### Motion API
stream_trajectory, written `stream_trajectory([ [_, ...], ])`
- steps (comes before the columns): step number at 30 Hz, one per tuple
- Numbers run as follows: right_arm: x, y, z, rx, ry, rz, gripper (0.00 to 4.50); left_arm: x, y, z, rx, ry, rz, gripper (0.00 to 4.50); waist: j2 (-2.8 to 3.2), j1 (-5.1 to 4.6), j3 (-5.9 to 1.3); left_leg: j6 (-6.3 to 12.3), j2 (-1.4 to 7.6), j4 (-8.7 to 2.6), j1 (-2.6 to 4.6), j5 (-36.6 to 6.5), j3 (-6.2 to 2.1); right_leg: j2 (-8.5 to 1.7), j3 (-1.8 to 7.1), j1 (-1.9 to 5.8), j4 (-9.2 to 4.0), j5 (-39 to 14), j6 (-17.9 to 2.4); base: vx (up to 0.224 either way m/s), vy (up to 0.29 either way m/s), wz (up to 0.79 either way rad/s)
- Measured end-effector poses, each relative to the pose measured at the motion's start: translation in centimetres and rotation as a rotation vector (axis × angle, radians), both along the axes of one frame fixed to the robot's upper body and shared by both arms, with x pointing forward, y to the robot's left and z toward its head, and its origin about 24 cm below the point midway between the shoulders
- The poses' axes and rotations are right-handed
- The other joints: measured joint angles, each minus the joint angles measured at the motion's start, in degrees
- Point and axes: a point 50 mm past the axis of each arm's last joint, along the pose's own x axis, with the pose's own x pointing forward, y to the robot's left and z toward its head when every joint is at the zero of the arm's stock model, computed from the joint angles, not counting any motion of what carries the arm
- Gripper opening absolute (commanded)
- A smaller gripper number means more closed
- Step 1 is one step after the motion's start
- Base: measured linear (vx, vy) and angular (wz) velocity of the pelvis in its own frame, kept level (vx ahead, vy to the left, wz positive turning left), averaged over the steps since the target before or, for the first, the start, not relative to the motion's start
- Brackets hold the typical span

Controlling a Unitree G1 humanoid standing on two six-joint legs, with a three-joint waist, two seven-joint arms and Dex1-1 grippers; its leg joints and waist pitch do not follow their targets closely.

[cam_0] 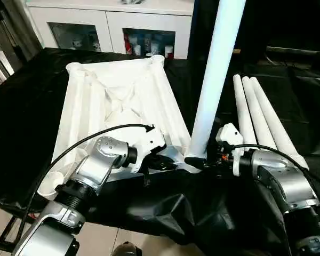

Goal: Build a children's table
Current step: Rotate leg to tighten

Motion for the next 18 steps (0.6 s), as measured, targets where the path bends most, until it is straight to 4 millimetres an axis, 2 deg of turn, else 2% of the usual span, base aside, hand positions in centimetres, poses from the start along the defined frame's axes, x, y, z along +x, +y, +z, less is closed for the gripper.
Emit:
stream_trajectory([
  [5, 0.9, 0.1, -0.6, 0.002, -0.036, -0.210, 2.74, 0.9, -1.9, -0.3, 0.006, -0.050, 0.118, 0.00, 0.11, -0.26, -0.15, -0.01, -0.01, 0.16, 0.21, 0.0, 0.00, -0.02, 0.03, 0.18, 0.06, 0.1, -0.1, 0.000, 0.000, 0.00],
  [8, 2.2, 0.9, -1.3, 0.037, -0.028, -0.420, 2.74, 1.7, -3.4, -0.7, -0.005, -0.050, 0.253, 0.00, 0.18, -0.74, -0.19, -0.02, -0.04, 0.15, 0.76, 0.0, 0.04, -0.04, 0.07, 0.61, 0.04, -0.1, 0.2, 0.000, 0.000, 0.00],
  [10, 3.3, 1.6, -1.4, 0.059, -0.012, -0.588, 2.73, 2.3, -4.9, -0.7, -0.005, -0.051, 0.353, 0.00, 0.18, -1.02, -0.20, -0.03, -0.09, 0.15, 0.85, 0.0, 0.03, -0.08, 0.09, 0.70, 0.01, -0.1, 0.2, 0.000, 0.000, 0.00],
  [12, 3.7, 1.7, -1.4, 0.055, -0.014, -0.649, 2.73, 2.3, -5.9, -0.8, -0.011, -0.049, 0.394, 0.00, 0.21, -1.08, -0.24, -0.03, -0.16, 0.13, 0.93, 0.0, 0.05, -0.18, 0.09, 0.78, -0.01, -0.1, 0.2, 0.000, 0.000, 0.00],
  [17, 4.1, 2.3, -1.3, 0.036, -0.040, -0.687, 2.73, 2.6, -6.1, -0.7, -0.013, -0.050, 0.420, 0.00, 0.26, -1.00, -0.27, -0.03, -0.16, -0.08, 0.92, 0.0, 0.05, -0.17, 0.07, 0.72, -0.01, -0.1, 0.3, 0.000, 0.000, 0.00],
  [18, 4.1, 2.3, -1.3, 0.040, -0.042, -0.688, 3.43, 2.6, -6.1, -0.6, -0.015, -0.047, 0.414, 0.00, 0.26, -1.01, -0.27, -0.03, -0.16, -0.11, 0.92, 0.0, 0.05, -0.17, 0.07, 0.70, -0.01, -0.1, 0.3, 0.000, 0.000, 0.00],
])
